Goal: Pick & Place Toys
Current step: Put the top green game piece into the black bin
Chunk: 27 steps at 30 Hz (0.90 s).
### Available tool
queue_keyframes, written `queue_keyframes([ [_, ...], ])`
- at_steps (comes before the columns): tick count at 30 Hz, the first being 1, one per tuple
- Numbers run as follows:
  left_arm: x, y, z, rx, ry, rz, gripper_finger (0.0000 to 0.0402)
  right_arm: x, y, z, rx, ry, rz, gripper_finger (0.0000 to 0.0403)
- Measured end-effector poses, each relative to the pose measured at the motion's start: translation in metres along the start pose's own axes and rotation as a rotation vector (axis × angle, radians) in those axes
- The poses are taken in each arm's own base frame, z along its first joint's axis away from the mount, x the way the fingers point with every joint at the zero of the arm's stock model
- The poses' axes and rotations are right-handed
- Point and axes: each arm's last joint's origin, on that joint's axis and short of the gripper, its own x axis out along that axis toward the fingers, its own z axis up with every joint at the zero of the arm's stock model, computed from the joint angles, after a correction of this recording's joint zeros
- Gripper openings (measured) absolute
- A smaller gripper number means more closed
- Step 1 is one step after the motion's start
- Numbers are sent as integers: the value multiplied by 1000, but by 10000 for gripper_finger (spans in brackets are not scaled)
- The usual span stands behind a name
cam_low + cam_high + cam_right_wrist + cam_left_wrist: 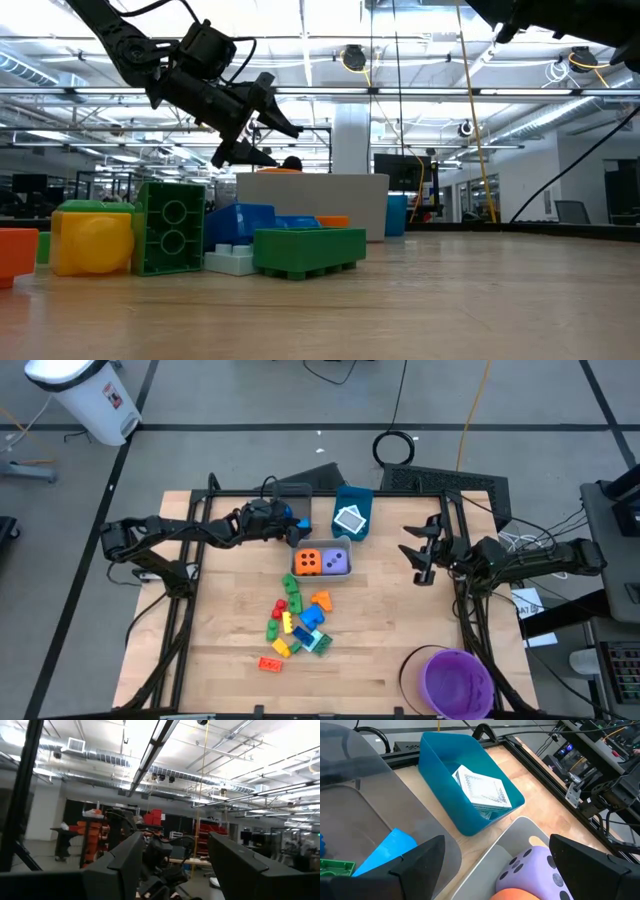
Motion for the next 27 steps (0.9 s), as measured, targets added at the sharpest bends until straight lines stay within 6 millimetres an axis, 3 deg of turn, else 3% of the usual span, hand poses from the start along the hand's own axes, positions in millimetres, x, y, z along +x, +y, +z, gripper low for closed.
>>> queue_keyframes([
  [12,0,0,0,0,0,0,365,-1,0,0,283,-4,2,197],
  [20,0,-2,3,-21,-30,-20,365,-3,0,-4,194,9,3,196],
  [27,1,-20,-3,-10,-51,-75,365,-3,1,-6,181,29,5,196],
])
